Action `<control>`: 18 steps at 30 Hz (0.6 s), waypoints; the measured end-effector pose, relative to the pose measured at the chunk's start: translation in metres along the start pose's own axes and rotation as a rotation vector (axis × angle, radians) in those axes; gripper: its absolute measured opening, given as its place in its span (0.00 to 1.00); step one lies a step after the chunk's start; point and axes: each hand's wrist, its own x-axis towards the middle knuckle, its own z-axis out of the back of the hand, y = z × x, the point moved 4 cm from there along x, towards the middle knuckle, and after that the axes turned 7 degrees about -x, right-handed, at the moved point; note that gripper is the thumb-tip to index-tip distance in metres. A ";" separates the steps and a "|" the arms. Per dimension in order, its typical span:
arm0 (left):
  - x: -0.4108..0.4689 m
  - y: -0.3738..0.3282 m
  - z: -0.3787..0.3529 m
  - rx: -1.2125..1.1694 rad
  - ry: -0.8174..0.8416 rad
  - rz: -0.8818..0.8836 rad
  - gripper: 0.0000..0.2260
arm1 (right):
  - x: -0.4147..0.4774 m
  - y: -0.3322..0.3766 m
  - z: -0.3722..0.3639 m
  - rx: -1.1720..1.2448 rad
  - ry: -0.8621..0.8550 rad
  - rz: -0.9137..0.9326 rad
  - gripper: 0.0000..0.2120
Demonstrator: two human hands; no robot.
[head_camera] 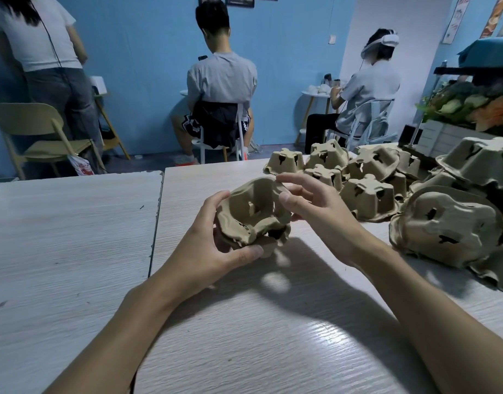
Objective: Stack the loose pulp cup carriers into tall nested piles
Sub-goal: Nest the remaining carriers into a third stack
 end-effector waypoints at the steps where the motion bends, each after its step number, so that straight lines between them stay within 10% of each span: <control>1: 0.000 0.000 0.000 0.000 -0.003 0.000 0.48 | 0.000 0.000 0.000 0.011 -0.006 0.000 0.16; 18: 0.001 -0.001 0.002 0.076 -0.016 -0.042 0.39 | 0.049 -0.033 0.037 -0.889 -0.350 0.056 0.14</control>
